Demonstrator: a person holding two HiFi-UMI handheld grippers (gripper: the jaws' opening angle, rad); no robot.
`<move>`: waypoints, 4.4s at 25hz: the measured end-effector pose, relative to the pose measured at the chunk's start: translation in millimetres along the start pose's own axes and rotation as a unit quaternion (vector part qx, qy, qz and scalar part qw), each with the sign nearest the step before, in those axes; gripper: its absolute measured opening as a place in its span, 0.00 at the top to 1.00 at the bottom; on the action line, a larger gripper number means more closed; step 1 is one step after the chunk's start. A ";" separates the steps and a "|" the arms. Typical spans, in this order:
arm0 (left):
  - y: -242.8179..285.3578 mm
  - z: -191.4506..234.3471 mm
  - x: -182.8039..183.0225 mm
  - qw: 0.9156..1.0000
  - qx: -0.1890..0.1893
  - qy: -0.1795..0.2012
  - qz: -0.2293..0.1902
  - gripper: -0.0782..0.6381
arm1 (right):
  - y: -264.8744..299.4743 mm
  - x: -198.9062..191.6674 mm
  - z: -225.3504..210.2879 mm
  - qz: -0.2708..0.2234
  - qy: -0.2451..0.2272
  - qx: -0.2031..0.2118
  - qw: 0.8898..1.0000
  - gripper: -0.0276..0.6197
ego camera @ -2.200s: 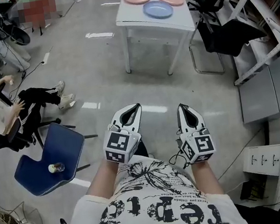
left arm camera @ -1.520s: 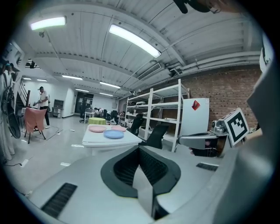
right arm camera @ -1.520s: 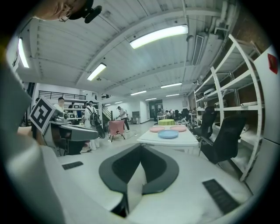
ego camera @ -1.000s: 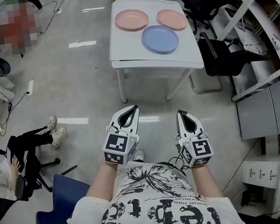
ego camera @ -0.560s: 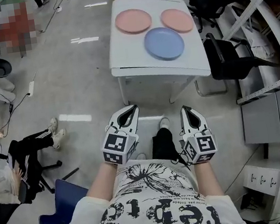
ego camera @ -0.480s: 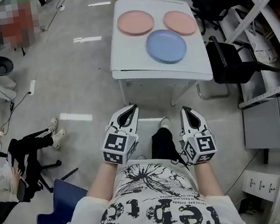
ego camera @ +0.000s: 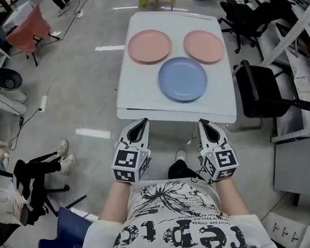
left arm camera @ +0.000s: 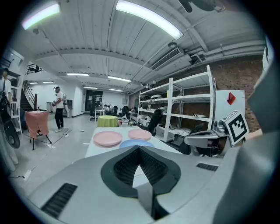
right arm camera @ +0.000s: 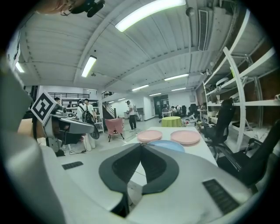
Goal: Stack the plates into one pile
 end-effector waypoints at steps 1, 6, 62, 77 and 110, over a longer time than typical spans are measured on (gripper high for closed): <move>17.2 -1.9 7.1 1.000 0.004 -0.002 0.001 0.89 | 8.8 6.0 -16.5 0.003 0.000 0.005 1.000 0.95; 101.7 -9.2 34.7 1.000 0.016 0.007 0.018 0.89 | 56.7 30.3 -93.6 0.028 -0.014 0.031 0.999 0.95; 466.3 374.7 -42.5 0.958 0.053 -0.196 0.204 0.72 | 610.8 47.0 -200.3 0.298 0.011 -0.076 0.951 0.83; 441.5 359.5 -31.2 0.959 0.058 -0.197 0.196 0.75 | 587.4 59.7 -191.6 0.293 0.012 -0.052 0.955 0.84; 316.7 138.9 -0.3 0.972 0.018 -0.140 0.186 0.75 | 298.6 39.4 -208.4 0.260 0.043 -0.097 0.960 0.84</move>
Point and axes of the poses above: the fingertips, and each gripper's own axes: y forward along the fingers, z to its left, x out of its top, the point moved 10 cm from there along -y, backward along the fingers, and after that the axes turned 6 degrees about y, right-handed, at the moved point
